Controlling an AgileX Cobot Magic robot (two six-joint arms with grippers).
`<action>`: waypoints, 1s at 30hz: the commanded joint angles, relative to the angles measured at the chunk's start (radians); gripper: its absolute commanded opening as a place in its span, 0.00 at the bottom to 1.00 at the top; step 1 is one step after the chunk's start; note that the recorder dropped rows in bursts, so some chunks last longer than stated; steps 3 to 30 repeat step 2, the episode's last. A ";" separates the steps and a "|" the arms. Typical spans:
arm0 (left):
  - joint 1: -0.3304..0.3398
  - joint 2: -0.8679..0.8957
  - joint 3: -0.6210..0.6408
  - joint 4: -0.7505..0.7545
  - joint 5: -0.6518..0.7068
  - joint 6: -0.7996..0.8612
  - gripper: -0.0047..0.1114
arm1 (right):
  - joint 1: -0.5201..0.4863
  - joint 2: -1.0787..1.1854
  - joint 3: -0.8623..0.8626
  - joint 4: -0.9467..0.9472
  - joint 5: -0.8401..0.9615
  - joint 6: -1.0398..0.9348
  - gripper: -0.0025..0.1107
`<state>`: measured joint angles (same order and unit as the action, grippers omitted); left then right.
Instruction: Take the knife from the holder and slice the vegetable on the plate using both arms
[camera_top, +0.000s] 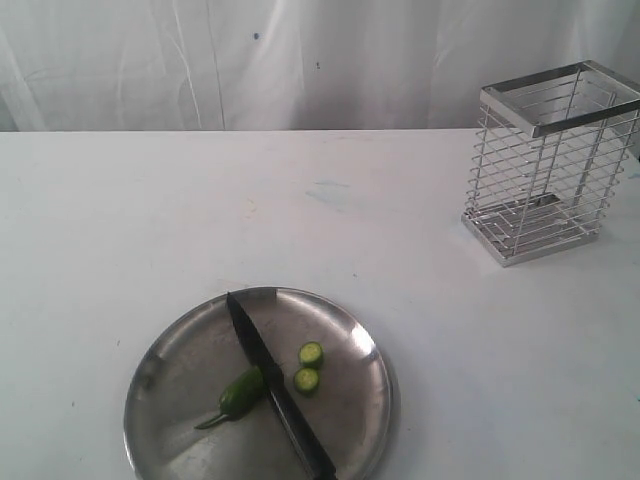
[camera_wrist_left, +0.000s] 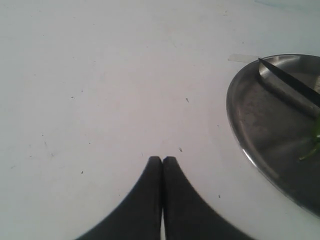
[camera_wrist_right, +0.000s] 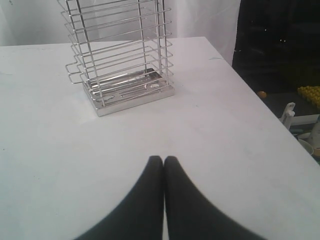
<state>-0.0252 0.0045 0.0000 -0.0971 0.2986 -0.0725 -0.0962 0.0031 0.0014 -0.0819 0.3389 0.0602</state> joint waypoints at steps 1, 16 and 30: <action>0.002 -0.004 0.000 -0.001 -0.003 0.001 0.04 | -0.004 -0.003 -0.001 0.001 -0.004 -0.008 0.02; 0.002 -0.004 0.000 -0.001 -0.003 0.001 0.04 | -0.004 -0.003 -0.001 0.001 -0.004 -0.008 0.02; 0.002 -0.004 0.000 -0.001 -0.003 0.001 0.04 | -0.004 -0.003 -0.001 0.001 -0.004 -0.008 0.02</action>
